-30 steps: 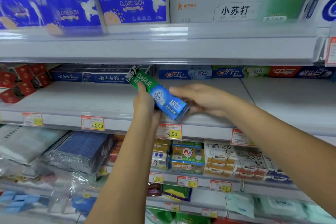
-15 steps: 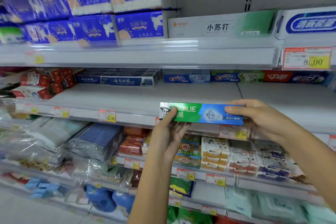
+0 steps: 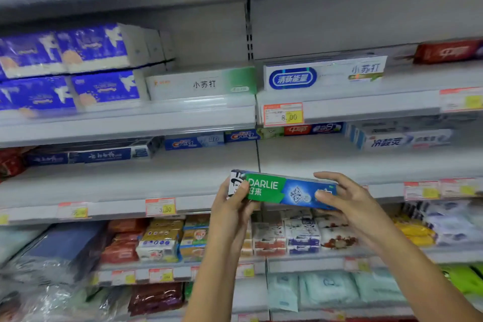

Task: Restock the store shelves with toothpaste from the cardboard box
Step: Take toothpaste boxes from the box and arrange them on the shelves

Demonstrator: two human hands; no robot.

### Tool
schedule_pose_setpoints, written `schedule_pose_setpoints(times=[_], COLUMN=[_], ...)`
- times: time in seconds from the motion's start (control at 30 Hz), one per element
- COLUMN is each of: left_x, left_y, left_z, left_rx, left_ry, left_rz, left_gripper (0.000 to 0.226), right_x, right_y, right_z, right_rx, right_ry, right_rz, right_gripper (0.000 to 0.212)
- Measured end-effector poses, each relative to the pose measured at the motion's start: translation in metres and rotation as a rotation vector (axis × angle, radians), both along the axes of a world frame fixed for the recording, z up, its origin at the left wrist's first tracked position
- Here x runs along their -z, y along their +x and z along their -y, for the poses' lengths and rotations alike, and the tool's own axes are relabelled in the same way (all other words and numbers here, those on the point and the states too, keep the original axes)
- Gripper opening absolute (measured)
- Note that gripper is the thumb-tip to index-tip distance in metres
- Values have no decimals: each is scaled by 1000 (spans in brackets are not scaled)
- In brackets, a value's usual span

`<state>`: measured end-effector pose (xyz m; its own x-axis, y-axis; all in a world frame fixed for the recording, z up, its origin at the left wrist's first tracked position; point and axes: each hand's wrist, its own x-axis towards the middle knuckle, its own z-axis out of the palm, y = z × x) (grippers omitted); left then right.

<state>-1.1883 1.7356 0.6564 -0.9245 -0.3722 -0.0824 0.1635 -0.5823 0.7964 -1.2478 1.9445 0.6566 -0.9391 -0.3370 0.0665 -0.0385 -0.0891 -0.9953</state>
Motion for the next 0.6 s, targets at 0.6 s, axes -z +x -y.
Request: schedule_pose_setpoints(times=[0.6], left_x=[-48], left_y=[-83], left_z=[-257], left_rx=[407], left_ry=[-741], left_rz=[-282], left_gripper=[40], right_x=[-37], right_y=[-33], right_z=[-282], right_rx=[416], right_ry=[867], right_rz=[-587], right_gripper=[51])
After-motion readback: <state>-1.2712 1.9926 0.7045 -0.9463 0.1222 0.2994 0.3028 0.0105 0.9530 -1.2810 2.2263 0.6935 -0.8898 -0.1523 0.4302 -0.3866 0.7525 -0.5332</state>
